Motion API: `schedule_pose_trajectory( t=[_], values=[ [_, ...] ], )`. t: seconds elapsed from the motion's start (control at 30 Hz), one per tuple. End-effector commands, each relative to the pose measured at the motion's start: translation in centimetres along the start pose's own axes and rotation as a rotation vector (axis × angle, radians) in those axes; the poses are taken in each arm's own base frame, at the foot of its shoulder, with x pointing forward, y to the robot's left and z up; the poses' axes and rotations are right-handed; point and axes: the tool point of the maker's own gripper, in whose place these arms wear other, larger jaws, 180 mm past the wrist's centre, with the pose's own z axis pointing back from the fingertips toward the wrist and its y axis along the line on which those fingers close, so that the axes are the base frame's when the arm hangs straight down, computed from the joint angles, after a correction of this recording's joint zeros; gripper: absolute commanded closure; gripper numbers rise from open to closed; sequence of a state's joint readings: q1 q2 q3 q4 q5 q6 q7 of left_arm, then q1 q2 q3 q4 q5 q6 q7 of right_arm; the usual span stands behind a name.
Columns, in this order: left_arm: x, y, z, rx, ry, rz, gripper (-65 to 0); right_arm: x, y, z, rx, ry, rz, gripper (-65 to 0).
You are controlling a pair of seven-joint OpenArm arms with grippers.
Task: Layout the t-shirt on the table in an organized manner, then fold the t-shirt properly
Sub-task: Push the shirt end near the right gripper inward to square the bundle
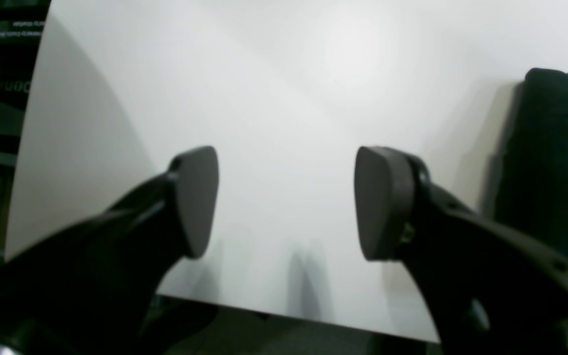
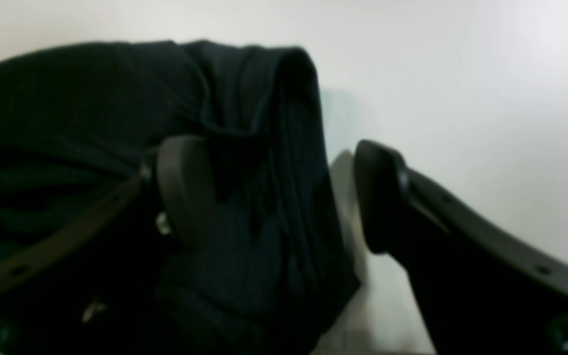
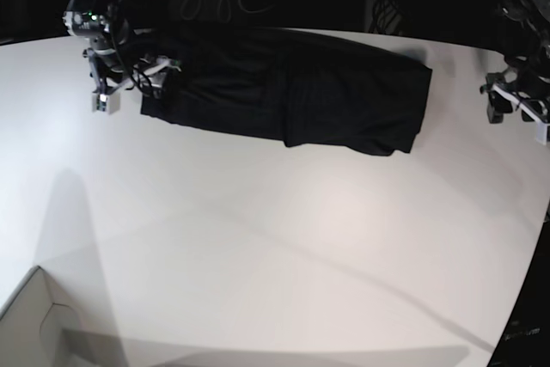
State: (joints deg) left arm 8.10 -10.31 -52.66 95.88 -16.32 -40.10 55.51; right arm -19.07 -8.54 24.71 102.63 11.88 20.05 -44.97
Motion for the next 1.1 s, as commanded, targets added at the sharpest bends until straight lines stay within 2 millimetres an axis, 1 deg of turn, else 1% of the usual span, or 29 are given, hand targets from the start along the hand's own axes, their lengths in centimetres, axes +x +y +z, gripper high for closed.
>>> schedule_pose_trajectory(
  t=[0.0,0.13,0.37,0.4,0.47,0.57,0.63,0.7,0.83,0.9,1.0,1.07],
  values=[
    [1.5,0.4,0.4,0.008,-0.047,-0.012,-41.9,0.0,-0.3,0.4,-0.006,-0.001,0.006,-44.7],
    [2.0,0.4,0.3,0.007,-0.059,-0.011,-41.9,-0.4,-0.4,0.4,-0.007,0.01,0.011,-44.7],
    [2.0,0.4,0.3,0.007,-0.059,-0.011,-41.9,-0.6,-0.2,0.3,-0.003,0.014,0.008,-44.4],
    [2.0,0.4,0.3,0.007,-0.059,-0.011,-41.9,-0.6,-0.1,0.3,0.001,0.014,0.008,-43.4],
    [2.0,0.4,0.3,0.009,-0.058,-0.01,-41.9,-0.6,0.5,0.2,0.018,0.017,0.018,-39.1],
    [1.9,0.5,0.3,0.01,-0.057,-0.01,-41.9,-1.3,1.4,-0.3,0.044,0.038,0.024,-30.2],
    [1.8,0.5,0.4,0.011,-0.055,-0.009,-41.9,-1.6,1.6,-0.5,0.051,0.046,0.022,-26.5],
    [1.7,0.6,0.4,0.012,-0.053,-0.008,-41.9,-2.1,2.2,-0.8,0.068,0.063,0.025,-25.2],
    [1.7,0.6,0.4,0.012,-0.053,-0.008,-41.9,-2.2,3.0,-1.0,0.088,0.068,0.036,-24.4],
    [1.7,0.6,0.4,0.013,-0.053,-0.009,-41.9,-2.2,3.6,-1.0,0.101,0.069,0.044,-22.2],
    [1.8,0.7,0.5,0.015,-0.053,-0.012,-41.9,-2.0,3.7,-1.1,0.106,0.066,0.049,-14.0],
    [1.8,0.8,0.5,0.016,-0.053,-0.013,-41.9,-1.8,3.7,-1.1,0.104,0.062,0.051,-6.3]
  ],
)
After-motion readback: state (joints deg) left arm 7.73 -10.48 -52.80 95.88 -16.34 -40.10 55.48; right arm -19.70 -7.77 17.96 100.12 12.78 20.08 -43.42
